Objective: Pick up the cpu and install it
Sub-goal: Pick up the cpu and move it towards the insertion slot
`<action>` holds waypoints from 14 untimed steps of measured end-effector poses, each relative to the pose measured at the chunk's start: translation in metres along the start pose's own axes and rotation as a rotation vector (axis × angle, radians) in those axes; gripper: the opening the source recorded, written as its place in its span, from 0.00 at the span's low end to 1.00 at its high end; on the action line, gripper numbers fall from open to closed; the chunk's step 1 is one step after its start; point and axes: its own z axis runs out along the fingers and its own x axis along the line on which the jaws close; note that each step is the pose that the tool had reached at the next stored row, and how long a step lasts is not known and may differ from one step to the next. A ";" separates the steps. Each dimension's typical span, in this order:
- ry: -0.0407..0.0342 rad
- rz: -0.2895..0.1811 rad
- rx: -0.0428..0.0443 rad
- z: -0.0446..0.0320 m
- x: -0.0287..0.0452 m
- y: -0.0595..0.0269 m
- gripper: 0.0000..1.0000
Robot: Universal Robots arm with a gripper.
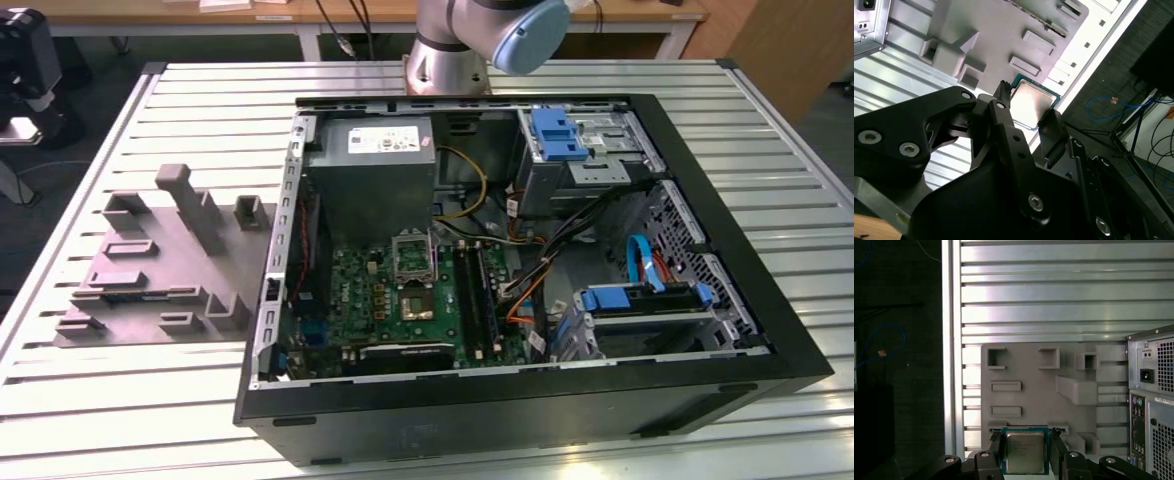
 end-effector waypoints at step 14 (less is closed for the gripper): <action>-0.0001 0.000 -0.0001 0.0000 -0.0047 0.0002 0.47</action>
